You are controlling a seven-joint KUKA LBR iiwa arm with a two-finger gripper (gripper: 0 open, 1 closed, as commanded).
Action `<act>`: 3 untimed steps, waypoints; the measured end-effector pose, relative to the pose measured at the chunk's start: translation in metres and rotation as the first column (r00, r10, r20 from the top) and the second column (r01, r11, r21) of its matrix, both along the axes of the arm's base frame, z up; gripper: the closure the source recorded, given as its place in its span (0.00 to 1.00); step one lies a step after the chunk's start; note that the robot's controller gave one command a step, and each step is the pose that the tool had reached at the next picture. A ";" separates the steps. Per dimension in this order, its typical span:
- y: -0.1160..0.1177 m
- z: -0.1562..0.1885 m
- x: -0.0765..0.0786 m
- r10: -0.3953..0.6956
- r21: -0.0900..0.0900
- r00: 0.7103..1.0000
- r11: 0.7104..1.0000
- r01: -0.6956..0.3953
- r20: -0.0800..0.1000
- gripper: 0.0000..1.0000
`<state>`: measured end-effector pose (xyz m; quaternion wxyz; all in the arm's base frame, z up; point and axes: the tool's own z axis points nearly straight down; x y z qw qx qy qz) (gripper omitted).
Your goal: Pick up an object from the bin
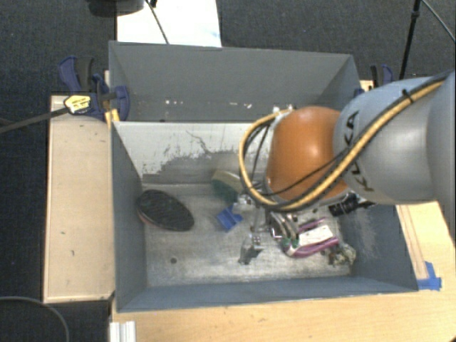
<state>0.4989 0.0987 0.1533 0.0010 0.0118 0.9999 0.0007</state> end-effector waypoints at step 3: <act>0.008 -0.078 0.043 0.207 0.000 0.978 0.978 -0.207 0.017 1.00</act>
Offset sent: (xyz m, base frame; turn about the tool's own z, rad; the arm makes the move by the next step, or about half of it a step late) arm 0.0528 -0.0227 -0.0764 -0.0840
